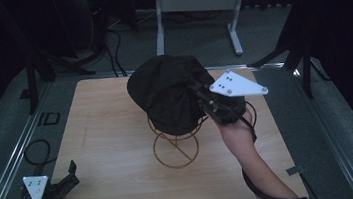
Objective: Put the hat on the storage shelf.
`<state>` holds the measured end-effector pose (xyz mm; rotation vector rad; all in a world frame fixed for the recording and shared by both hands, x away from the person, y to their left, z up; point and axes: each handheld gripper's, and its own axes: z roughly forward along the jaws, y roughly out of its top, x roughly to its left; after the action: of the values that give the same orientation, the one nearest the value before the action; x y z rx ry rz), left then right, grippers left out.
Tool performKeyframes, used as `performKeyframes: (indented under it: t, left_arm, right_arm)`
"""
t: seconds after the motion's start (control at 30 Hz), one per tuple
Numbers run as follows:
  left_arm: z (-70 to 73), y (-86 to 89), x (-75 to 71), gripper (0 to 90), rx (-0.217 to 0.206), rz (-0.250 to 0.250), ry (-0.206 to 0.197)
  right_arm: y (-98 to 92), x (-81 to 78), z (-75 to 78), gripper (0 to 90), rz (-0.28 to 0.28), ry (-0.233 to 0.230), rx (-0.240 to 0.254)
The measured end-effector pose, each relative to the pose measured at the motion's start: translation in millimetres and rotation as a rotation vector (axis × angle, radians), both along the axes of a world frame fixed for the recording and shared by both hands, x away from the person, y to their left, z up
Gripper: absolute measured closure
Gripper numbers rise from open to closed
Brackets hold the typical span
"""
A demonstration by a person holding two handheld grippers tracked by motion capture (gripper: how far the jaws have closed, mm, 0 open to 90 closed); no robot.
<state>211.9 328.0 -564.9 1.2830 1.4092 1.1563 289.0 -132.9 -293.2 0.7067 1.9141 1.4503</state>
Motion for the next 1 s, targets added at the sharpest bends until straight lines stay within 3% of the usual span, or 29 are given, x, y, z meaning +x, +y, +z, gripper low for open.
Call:
performKeyframes:
  t: [0.6, 0.8, 1.0]
  left_arm:
    - [-0.1, 0.2, -0.4, 0.6, 0.001, -0.004, -0.003]
    - [0.0, 0.8, -0.1, 0.6, -0.004, -0.005, 0.0]
    - [-0.1, 0.2, -0.1, 0.6, -0.001, -0.005, -0.001]
  right_arm:
    - [-0.6, 22.1, -58.2, 87.1, 0.011, 0.149, -0.024]
    - [-3.6, 22.9, -65.8, 85.4, 0.026, 0.173, -0.019]
    - [-8.5, 23.9, -70.3, 75.6, 0.031, 0.187, 0.002]
